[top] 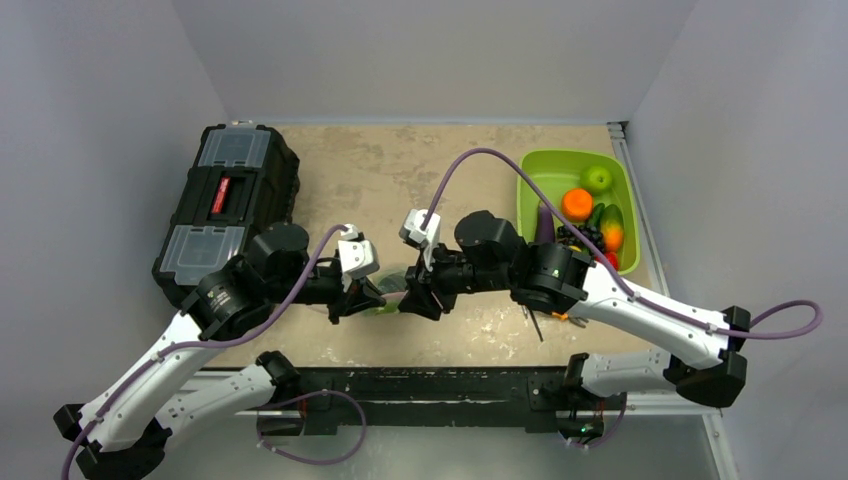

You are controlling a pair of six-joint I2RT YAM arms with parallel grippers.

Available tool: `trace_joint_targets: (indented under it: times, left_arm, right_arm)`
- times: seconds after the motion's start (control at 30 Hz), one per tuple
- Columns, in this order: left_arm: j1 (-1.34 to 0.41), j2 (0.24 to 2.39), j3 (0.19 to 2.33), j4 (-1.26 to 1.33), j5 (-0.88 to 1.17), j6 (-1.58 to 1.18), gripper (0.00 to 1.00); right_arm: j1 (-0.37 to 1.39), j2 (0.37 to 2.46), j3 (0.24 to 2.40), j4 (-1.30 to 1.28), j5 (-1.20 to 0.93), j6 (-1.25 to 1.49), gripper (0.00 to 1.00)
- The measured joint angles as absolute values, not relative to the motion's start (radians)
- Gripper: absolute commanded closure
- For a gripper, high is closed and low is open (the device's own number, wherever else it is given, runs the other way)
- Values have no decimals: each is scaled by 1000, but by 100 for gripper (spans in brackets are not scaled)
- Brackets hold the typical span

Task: Place the food in the zip-top bag and seal the zipper
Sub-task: Zip the zipper food storage bag at the center of the board.

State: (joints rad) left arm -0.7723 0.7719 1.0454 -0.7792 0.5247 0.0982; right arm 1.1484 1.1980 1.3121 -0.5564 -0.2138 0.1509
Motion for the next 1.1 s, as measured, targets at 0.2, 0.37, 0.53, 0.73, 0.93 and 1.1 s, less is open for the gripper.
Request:
trace_joint_targets:
  times: [0.2, 0.37, 0.53, 0.73, 0.93, 1.1]
  left_arm:
    - [-772, 772, 1046, -780, 532, 98, 100]
    - [-772, 772, 1046, -780, 544, 99, 100]
    - [-772, 772, 1046, -781, 548, 100, 100]
    - [-772, 773, 1050, -787, 551, 101, 100]
    - [-772, 777, 1053, -788, 551, 101, 100]
    - [-772, 781, 1058, -793, 555, 104, 100]
  right_arm:
    - [1148, 1223, 1326, -599, -223, 143, 68]
    - [1148, 1224, 1346, -612, -227, 140, 66]
    - [1148, 1231, 1386, -637, -226, 126, 76]
    - [1148, 1239, 1407, -672, -226, 109, 80]
    - [1148, 1239, 1407, -691, -226, 96, 80]
    - [1148, 1239, 1407, -688, -226, 88, 85]
